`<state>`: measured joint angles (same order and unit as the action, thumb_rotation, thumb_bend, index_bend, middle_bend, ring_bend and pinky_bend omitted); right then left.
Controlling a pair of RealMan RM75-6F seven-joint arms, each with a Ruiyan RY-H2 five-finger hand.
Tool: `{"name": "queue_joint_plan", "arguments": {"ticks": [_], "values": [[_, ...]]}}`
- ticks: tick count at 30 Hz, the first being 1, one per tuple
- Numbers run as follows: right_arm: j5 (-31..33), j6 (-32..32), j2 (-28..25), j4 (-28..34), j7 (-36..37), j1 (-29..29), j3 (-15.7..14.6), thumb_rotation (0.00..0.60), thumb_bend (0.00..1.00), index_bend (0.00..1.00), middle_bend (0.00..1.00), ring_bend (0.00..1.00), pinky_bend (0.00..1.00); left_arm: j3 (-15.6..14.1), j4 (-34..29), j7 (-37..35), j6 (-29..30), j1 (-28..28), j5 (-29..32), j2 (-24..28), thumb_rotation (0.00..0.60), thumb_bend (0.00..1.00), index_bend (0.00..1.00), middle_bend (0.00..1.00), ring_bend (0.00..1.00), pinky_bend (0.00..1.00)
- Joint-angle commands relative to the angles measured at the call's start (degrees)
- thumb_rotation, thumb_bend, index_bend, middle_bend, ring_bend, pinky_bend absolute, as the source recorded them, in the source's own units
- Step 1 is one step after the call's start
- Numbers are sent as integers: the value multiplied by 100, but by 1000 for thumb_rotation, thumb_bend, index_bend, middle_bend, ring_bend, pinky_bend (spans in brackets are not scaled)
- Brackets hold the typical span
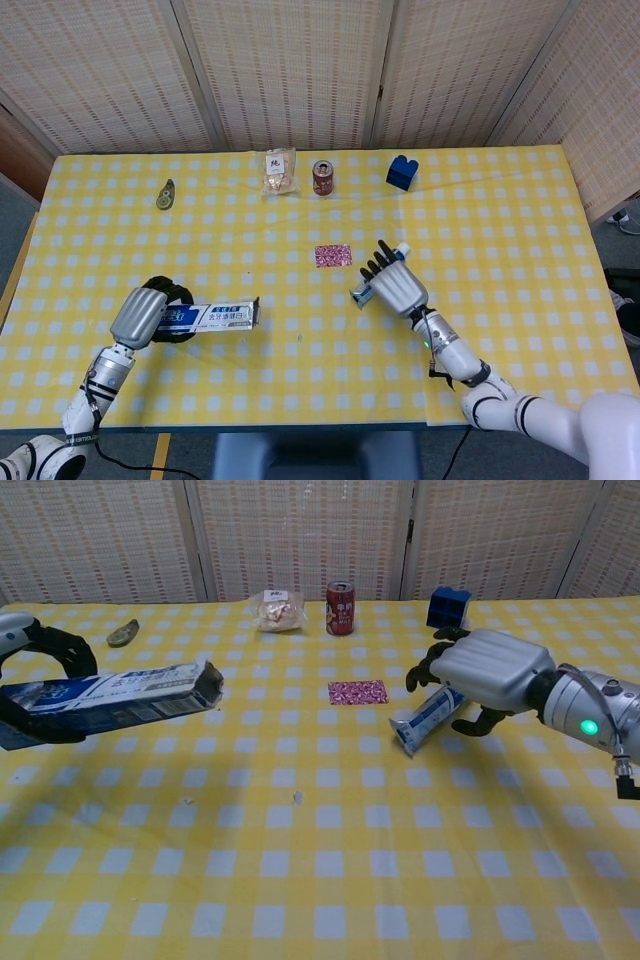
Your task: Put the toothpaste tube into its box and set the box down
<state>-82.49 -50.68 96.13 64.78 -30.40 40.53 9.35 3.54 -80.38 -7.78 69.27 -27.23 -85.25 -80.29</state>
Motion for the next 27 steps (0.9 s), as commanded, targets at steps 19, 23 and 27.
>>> {"name": "queue_joint_plan", "arguments": {"ticks": [19,23,27], "values": [[-217,-621,1321,-1820,306,297,-190,600,386,472,466,281,119,74,277,-403,-7,7,30,15,600,150,541,584,414,276],[-382,-994,1458,-2072,459,297,-221,600,386,652,617,491,388,78,258,-404,-23,15,55,27,600,150,542,584,415,276],[-590,-1372,1479,-2210,894,296,-280,600,387,822,753,699,614,82,226,-372,-7,26,59,30,600,150,543,584,416,276]]}}
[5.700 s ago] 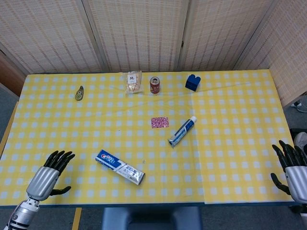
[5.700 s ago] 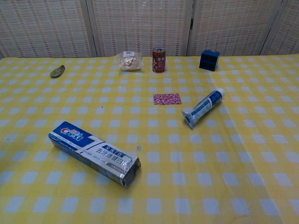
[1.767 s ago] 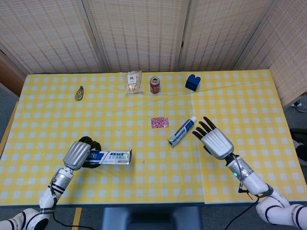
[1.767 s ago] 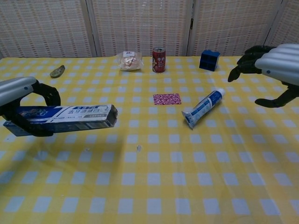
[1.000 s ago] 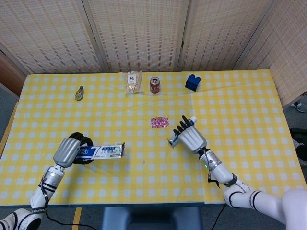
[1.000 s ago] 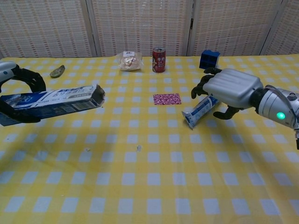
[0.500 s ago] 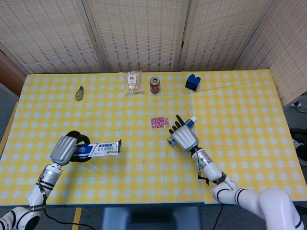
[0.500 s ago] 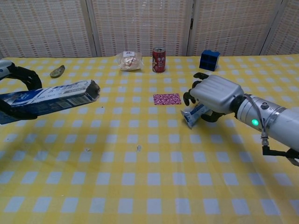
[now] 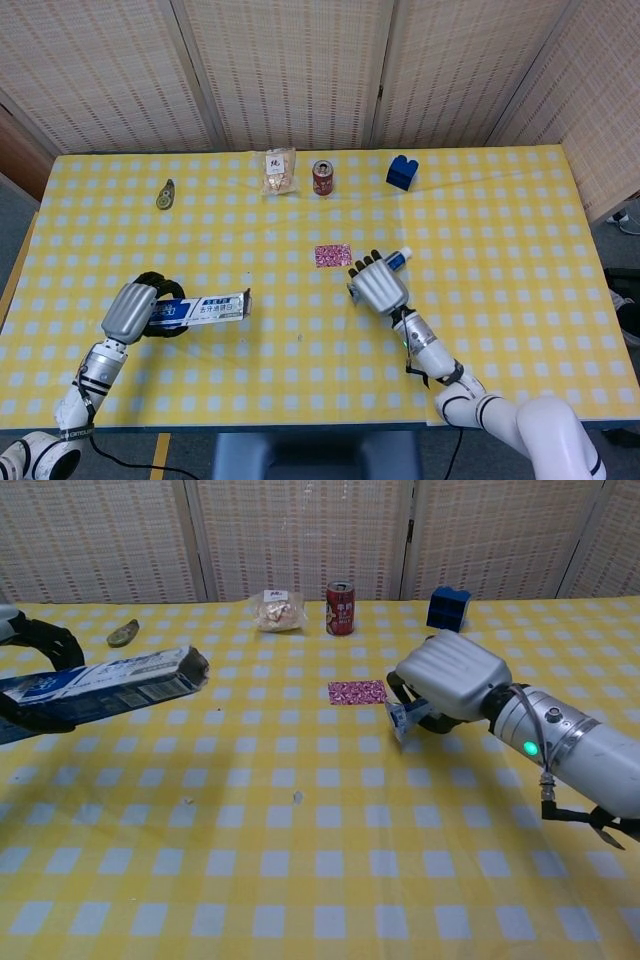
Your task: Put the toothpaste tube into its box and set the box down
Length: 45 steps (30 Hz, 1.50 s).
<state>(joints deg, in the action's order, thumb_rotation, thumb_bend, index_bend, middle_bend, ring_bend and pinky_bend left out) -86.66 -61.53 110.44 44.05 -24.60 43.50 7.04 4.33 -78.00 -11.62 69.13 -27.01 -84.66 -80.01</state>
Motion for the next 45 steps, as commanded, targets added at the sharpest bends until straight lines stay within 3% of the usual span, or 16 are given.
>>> {"name": "queue_joint_plan", "arguments": {"ticks": [1,6,12,18,22,28,35,45], "values": [[-235,-438,49,-174,494,-8,-54,600,386,856,779,727,646,5,-33,30,20,11,2,9,600,150,543,584,416,276],[-331,-947,-115,-4,1323,-40,51,600,387,901,816,777,721,11,-196,107,93,66,19,88,600,151,545,584,417,276],[-352,-1590,-858,1197,1919,-210,300,600,387,904,820,795,784,-18,-502,245,97,85,-15,209,600,151,546,584,417,276],[2,-1775,-1761,3217,2287,-548,568,600,387,904,820,795,796,28,-957,333,38,78,85,280,600,150,545,584,418,276],[778,-1325,-2395,4886,3169,-773,845,600,387,903,821,792,798,46,-1270,416,-86,54,205,304,600,148,547,584,418,276],[1445,-812,-3205,6456,4413,-995,1184,600,387,903,821,792,799,134,-1503,682,-109,17,346,183,600,147,548,584,419,276],[1818,-355,-3656,7111,5878,-1201,1448,600,387,904,821,792,799,393,-1885,289,-47,93,779,28,600,147,553,584,419,276],[1692,216,-3683,7089,7275,-1135,1685,600,387,904,821,792,799,419,-2184,144,-176,63,866,-61,600,145,556,584,420,276]]}}
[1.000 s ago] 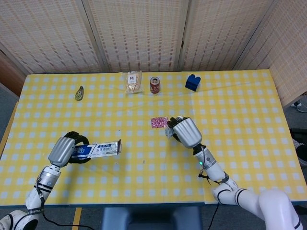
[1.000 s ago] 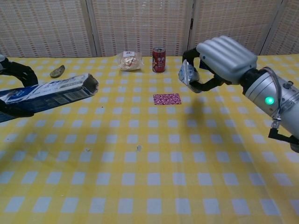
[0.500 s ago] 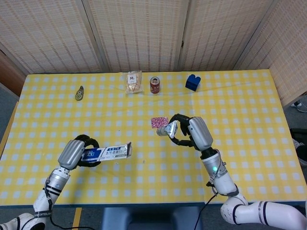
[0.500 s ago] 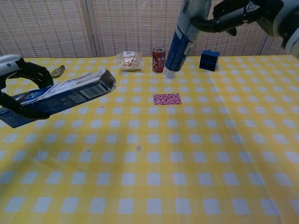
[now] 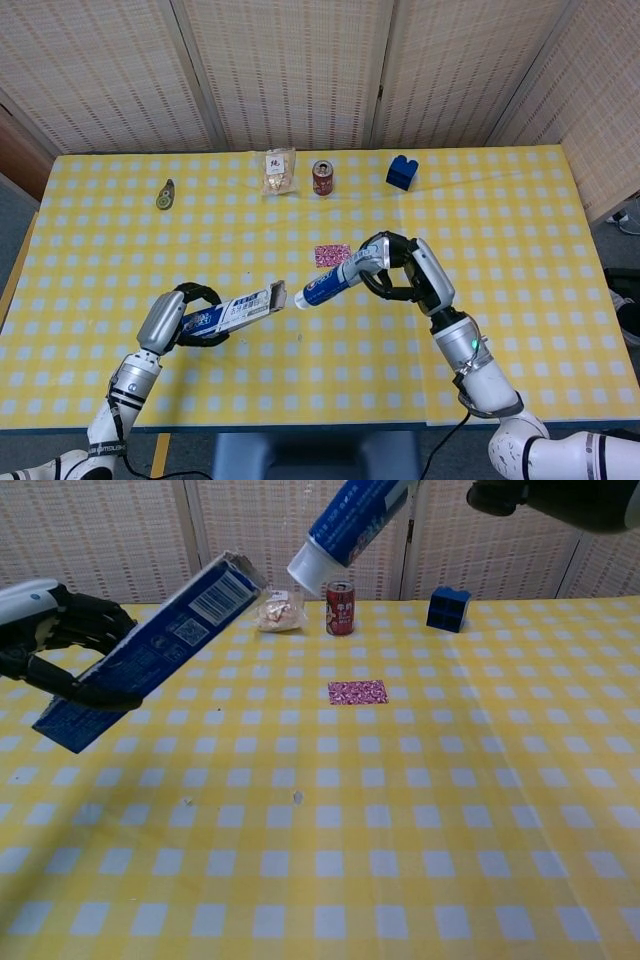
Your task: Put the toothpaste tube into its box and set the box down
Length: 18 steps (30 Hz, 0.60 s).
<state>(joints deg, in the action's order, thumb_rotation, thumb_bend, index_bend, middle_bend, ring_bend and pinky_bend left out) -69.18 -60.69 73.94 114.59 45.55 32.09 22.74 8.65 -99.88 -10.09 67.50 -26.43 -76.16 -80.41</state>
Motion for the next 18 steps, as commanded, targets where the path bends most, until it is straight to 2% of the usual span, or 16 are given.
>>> {"name": "queue_joint_plan", "arguments": {"ticks": [1,6,18], "values": [[-70,139,-22,32,319,17,140,600,388,904,821,792,799,-17,26,8,-5,10,21,-43,600,145,556,584,421,276],[-27,238,33,-1,459,110,229,600,387,904,821,793,798,-72,63,299,52,-12,-75,-199,600,146,559,584,423,276],[4,207,163,-92,629,125,289,600,387,904,821,793,799,65,-9,356,62,-46,60,-240,600,145,560,584,426,276]]}}
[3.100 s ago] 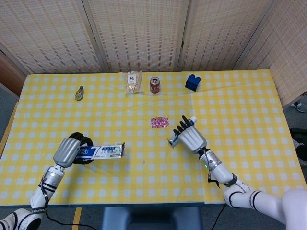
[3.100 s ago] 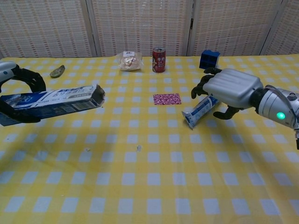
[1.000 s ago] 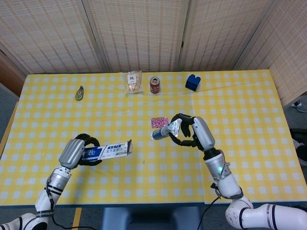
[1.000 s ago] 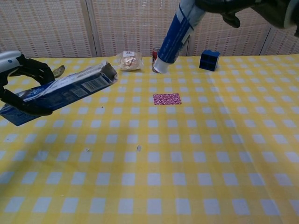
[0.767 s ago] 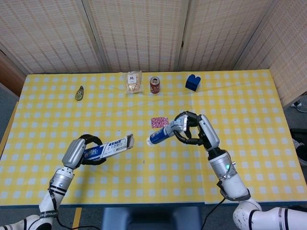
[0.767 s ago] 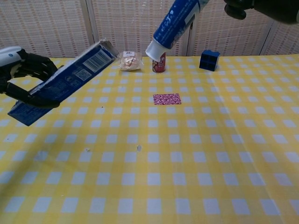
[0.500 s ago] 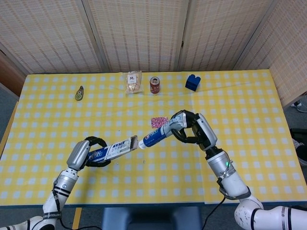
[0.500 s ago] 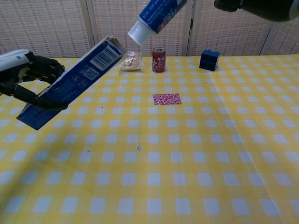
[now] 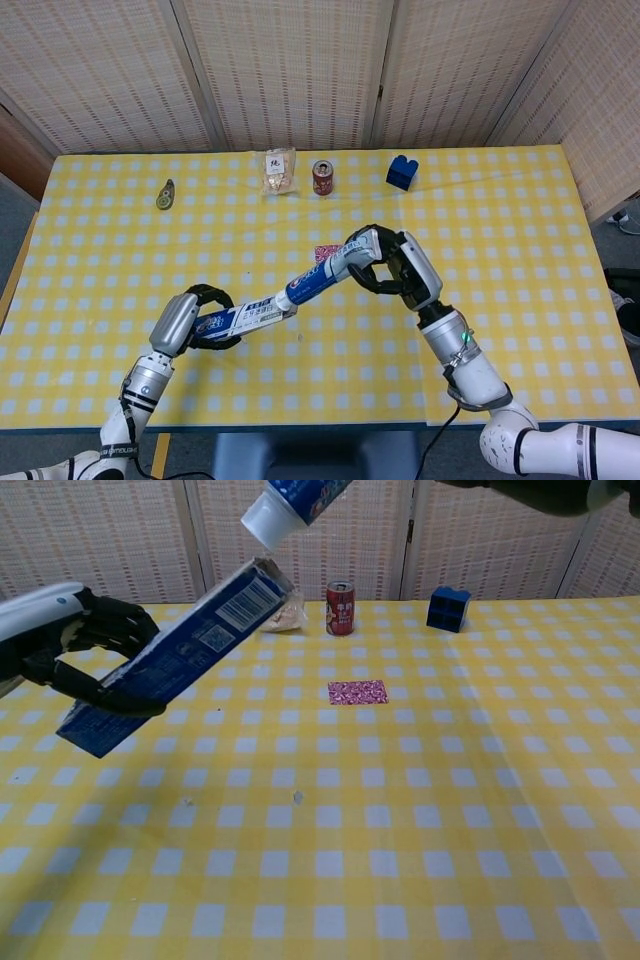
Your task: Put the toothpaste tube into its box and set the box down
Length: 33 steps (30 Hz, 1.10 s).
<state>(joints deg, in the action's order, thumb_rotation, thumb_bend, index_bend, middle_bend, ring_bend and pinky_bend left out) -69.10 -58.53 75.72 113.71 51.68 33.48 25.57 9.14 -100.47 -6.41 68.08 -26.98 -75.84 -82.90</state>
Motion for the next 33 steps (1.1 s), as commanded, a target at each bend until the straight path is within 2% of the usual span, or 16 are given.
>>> {"name": "queue_joint_plan", "arguments": {"ticks": [1,9,33], "values": [[-18,-19,-37,-1,33,-32,12,600,387,904,821,793,799,34,117,5,38,16,37,-9,600,146,560,584,426,276],[-57,40,-106,-150,151,-66,-3,600,387,904,821,793,799,68,205,-149,39,14,4,-35,600,146,563,584,427,276],[124,292,402,-773,180,207,-21,600,386,904,821,794,799,48,202,-66,-21,-60,-78,-103,600,147,566,584,430,276]]}}
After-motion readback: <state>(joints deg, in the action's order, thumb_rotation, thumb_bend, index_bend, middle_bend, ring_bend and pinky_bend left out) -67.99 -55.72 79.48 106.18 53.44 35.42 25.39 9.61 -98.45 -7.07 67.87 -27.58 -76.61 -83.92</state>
